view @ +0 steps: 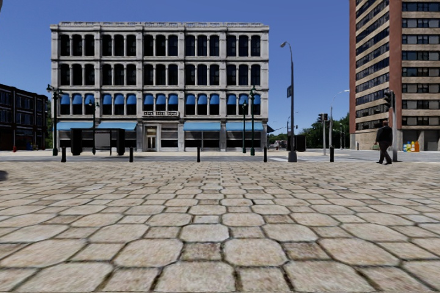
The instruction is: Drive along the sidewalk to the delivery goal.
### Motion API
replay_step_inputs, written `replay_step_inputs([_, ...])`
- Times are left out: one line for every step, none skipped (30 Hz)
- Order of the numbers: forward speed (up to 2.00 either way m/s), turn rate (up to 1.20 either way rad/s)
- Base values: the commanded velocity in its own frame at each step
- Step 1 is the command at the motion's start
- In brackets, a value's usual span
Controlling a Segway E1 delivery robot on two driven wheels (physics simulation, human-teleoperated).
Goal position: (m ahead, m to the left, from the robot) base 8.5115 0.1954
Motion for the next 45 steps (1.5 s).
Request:
replay_step_inputs([1.86,0.0])
replay_step_inputs([1.86,0.0])
replay_step_inputs([1.86,0.0])
replay_step_inputs([1.86,0.0])
replay_step_inputs([1.86,0.0])
replay_step_inputs([1.86,0.0])
replay_step_inputs([1.86,0.0])
replay_step_inputs([1.86,0.0])
replay_step_inputs([1.86,0.0])
replay_step_inputs([1.86,0.0])
replay_step_inputs([1.86,0.0])
replay_step_inputs([1.86,0.0])
replay_step_inputs([1.86,0.0])
replay_step_inputs([1.86,0.0])
replay_step_inputs([1.86,0.0])
replay_step_inputs([1.86,0.0])
replay_step_inputs([1.86,0.0])
replay_step_inputs([1.86,0.0])
replay_step_inputs([1.86,0.0])
replay_step_inputs([1.86,0.0])
replay_step_inputs([1.86,0.0])
replay_step_inputs([1.86,0.0])
replay_step_inputs([1.86,0.0])
replay_step_inputs([1.86,0.0])
replay_step_inputs([1.86,0.0])
replay_step_inputs([1.86,0.0])
replay_step_inputs([1.86,0.0])
replay_step_inputs([1.86,0.0])
replay_step_inputs([1.86,0.0])
replay_step_inputs([1.86,0.0])
replay_step_inputs([1.86,0.0])
replay_step_inputs([1.86,0.0])
replay_step_inputs([1.86,0.0])
replay_step_inputs([1.86,0.0])
replay_step_inputs([1.86,0.0])
replay_step_inputs([1.86,0.0])
replay_step_inputs([1.86,0.0])
replay_step_inputs([1.86,0.0])
replay_step_inputs([1.86,0.0])
replay_step_inputs([1.86,0.0])
replay_step_inputs([1.86,0.0])
replay_step_inputs([1.86,0.0])
replay_step_inputs([1.86,0.0])
replay_step_inputs([1.86,0.0])
replay_step_inputs([1.86,0.0])
